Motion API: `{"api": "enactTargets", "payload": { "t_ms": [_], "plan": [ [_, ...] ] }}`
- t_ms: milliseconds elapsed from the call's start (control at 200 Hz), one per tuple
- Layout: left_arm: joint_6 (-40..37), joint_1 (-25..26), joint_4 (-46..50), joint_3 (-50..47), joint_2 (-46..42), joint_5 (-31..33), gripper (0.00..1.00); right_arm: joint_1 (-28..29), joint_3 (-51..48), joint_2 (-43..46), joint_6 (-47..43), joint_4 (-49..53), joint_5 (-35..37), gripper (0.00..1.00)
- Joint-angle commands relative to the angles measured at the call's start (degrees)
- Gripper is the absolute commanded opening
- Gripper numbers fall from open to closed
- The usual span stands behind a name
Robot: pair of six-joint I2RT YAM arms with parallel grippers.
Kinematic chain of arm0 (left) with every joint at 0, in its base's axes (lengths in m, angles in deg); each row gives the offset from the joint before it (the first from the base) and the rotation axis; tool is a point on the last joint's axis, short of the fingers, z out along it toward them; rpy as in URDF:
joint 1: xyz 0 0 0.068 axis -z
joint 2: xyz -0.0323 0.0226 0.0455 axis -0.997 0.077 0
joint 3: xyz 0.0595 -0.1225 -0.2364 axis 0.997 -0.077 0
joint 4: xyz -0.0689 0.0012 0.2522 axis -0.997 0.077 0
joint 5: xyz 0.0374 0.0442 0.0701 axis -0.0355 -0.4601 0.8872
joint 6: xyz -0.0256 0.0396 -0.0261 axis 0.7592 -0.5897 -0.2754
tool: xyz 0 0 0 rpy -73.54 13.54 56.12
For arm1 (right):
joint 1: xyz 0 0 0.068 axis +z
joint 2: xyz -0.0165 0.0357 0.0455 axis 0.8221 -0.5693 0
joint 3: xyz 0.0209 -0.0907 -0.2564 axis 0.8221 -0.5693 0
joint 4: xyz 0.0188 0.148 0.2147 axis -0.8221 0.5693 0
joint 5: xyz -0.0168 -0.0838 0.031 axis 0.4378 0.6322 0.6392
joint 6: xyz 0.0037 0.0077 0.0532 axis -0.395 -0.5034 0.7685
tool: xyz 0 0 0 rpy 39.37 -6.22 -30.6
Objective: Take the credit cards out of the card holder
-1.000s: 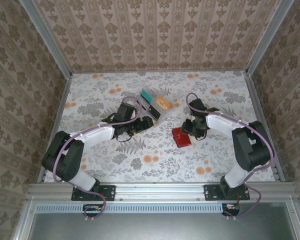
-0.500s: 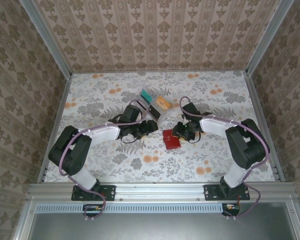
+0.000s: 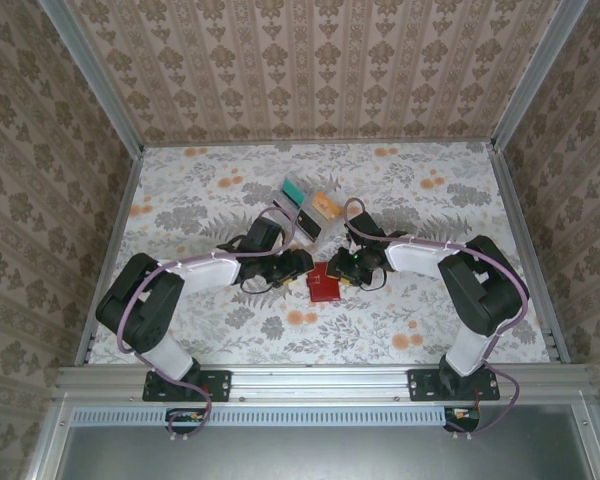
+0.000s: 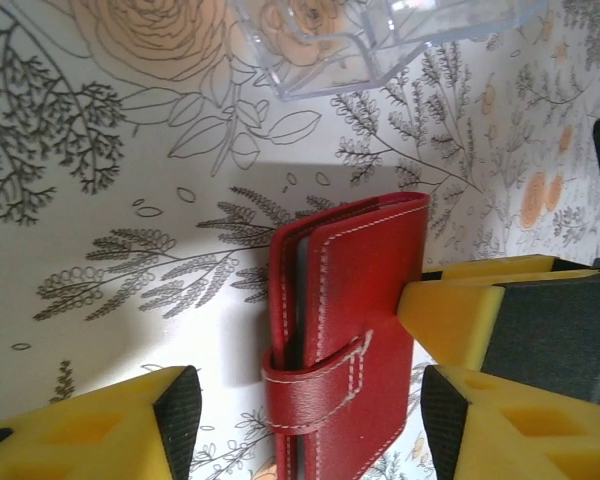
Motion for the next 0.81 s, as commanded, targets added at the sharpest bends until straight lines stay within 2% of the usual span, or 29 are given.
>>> {"api": "enactTargets", "payload": {
  "t_ms": [0,240,800],
  "plan": [
    [-0.25,0.26,-1.22,0.57,1.82,-2.78,0.60,0.48,-0.09,-1.72,0.64,0.05,-0.85,0.35],
    [-0.79,0.38,-1.43,2.09,5.37,-5.28,0.60,0.65,0.51,-1.92,-0.21,0.35,-0.97,0.35],
    [0.90,0.17,-7.37,2.14,6.91,-9.09,0.40,1.18,1.41,-2.70,0.59,-3.36,-6.15,0.35]
  ]
}}
